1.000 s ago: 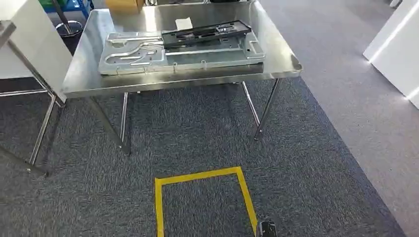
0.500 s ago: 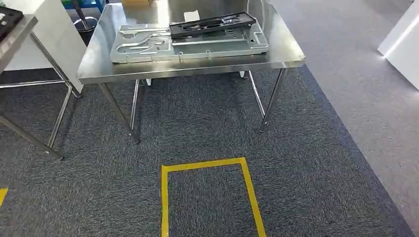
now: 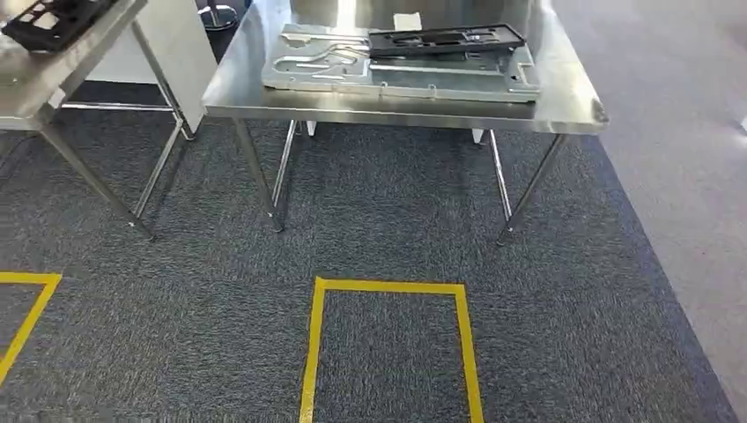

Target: Take the parts from the cabinet and place them on the table.

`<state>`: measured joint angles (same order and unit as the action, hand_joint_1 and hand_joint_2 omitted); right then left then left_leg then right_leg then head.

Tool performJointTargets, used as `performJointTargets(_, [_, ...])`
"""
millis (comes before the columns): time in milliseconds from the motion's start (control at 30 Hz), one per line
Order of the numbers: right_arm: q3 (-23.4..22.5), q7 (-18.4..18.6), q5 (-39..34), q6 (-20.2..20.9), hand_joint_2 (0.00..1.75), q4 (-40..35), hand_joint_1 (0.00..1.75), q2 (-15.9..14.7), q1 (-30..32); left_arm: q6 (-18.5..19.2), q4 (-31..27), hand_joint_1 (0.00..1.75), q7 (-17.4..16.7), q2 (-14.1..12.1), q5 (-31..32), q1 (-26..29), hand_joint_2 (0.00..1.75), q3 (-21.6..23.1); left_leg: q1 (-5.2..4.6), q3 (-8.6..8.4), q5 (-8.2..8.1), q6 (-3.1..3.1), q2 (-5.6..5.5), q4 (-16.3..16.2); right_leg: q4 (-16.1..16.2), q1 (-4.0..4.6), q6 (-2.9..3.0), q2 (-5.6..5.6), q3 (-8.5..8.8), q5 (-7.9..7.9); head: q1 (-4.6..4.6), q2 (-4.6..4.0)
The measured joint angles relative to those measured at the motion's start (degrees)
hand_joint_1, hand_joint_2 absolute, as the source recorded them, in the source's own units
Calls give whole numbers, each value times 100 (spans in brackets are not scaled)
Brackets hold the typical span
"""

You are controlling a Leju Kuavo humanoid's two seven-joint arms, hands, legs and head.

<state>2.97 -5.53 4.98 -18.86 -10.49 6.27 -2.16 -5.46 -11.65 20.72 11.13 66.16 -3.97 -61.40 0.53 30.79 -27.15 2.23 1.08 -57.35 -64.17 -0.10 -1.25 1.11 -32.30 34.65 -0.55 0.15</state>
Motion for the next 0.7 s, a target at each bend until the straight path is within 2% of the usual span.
performJointTargets(33, [9, 0, 2, -13, 0, 2, 0, 2, 7, 9, 0, 0, 4, 0, 0, -3, 0, 2, -1, 33, 21, 5, -62, -1, -485, -22, -18, -58, -224, 230, 4, 2])
performJointTargets(67, [15, 0, 4, -20, 0, 2, 0, 4, 13, 7, 0, 0, 7, 0, 0, 0, 0, 6, -2, 65, 38, 5, -119, -7, -889, -32, -36, -72, -418, 376, 2, 2])
performJointTargets(100, [26, 0, 4, -20, 0, 2, 0, 9, 14, 4, 0, 0, 7, 0, 2, 10, 0, 7, -1, 88, 57, -4, -192, -15, -1102, -42, -45, -76, -526, 384, -2, 2])
performJointTargets(133, [31, 0, 7, -20, 0, 2, 0, 9, 17, 0, 0, 0, 7, 0, 2, 23, 0, 7, 2, 95, 67, -20, -271, -18, -1004, -63, -54, -79, -483, 237, 2, 0])
performJointTargets(167, [31, 0, 7, -22, 0, 2, 0, 9, 22, 0, 0, 0, 7, 2, 2, 31, 0, 7, 5, 95, 76, -35, -344, -25, -654, -79, -53, -89, -314, -15, 0, 0])
performJointTargets(200, [33, 0, 7, -22, 0, 2, 0, 9, 23, 0, 0, 0, 9, 2, 4, 30, 0, 7, 10, 93, 84, -49, -421, -33, -127, -90, -44, -132, -48, -305, 0, 2])
performJointTargets(233, [33, -2, 7, -22, 0, 2, 0, 9, 25, 0, 0, 0, 11, 4, 7, 25, 0, 7, 11, 97, 93, -68, -481, -41, 379, -113, -36, -281, 197, -532, -2, 2])
performJointTargets(267, [35, -2, 7, -22, 0, 9, 0, 9, 35, -2, 0, 0, 13, 7, 7, 20, 0, 9, -6, 129, 102, -102, -524, -57, 646, -137, -26, -631, 297, -490, -2, 0])
performJointTargets(300, [35, -4, 9, -22, 0, 11, 0, 11, 36, -2, 0, 0, 13, 7, 5, 3, 0, 11, -23, 172, 112, -150, -590, -79, 690, -127, -19, -625, 281, -504, 13, 2])
performJointTargets(367, [37, -4, 11, -22, 0, 9, 0, 17, 20, -2, 0, 0, 20, 4, 7, 11, 0, 13, 15, 209, 169, -240, -697, -41, 677, -86, 30, -506, 264, -522, 0, 2])
performJointTargets(400, [39, -4, 13, -22, 0, 11, 0, 22, 11, -20, 0, 0, 17, 4, 0, 32, 0, 13, 9, 242, 195, -290, -769, -24, 710, -93, 78, -428, 273, -551, -4, 0])
performJointTargets(433, [44, -2, 24, -24, 0, 11, 0, 41, 13, -50, 0, 0, 17, 4, -15, 31, 0, 13, 30, 247, 159, -298, -699, -78, 772, -146, 139, -334, 279, -594, -4, 0])
performJointTargets(467, [46, 11, 41, -24, 0, 11, 0, 44, 23, -94, 0, 0, 5, 11, -20, 32, 0, 13, -3, 317, 21, -307, -426, -236, 784, -126, 179, -270, 284, -604, 21, 0])
performJointTargets(500, [55, 29, 59, -9, 0, 13, 0, 48, 27, -98, 0, 0, -22, 18, -15, 28, 0, 13, 8, 500, -247, -320, -269, -635, 782, -109, 215, -184, 270, -607, 63, 2])
performJointTargets(567, [72, 111, 85, 120, 0, 24, 0, 46, 40, -94, 0, 0, -57, 17, 29, 24, 0, 26, 16, 909, -701, -353, -183, -1592, 770, -73, 223, -8, 242, -605, 66, 0])
performJointTargets(600, [79, 151, 103, 233, 0, 28, 0, 35, 40, -94, 0, 0, -87, 17, 44, 28, 0, 33, 17, 1008, -768, -361, -168, -1856, 757, -60, 225, 72, 229, -604, 66, 0])
performJointTargets(633, [89, 177, 120, 330, 0, 31, 0, 16, 40, -94, 0, 0, -103, 17, 50, 38, 0, 35, 17, 971, -703, -359, -155, -1842, 750, -52, 231, 143, 225, -599, 66, 0])
performJointTargets(667, [105, 195, 144, 402, 0, 31, 0, -11, 38, -94, 0, 0, -116, 17, 50, 46, 0, 37, 16, 812, -536, -348, -140, -1583, 738, -44, 231, 210, 225, -592, 68, 0])
performJointTargets(700, [122, 206, 153, 418, 0, 31, 0, -22, 33, -94, 0, 0, -131, 17, 52, 49, 0, 37, 13, 520, -287, -323, -93, -1075, 723, -39, 226, 280, 232, -579, 68, 0])
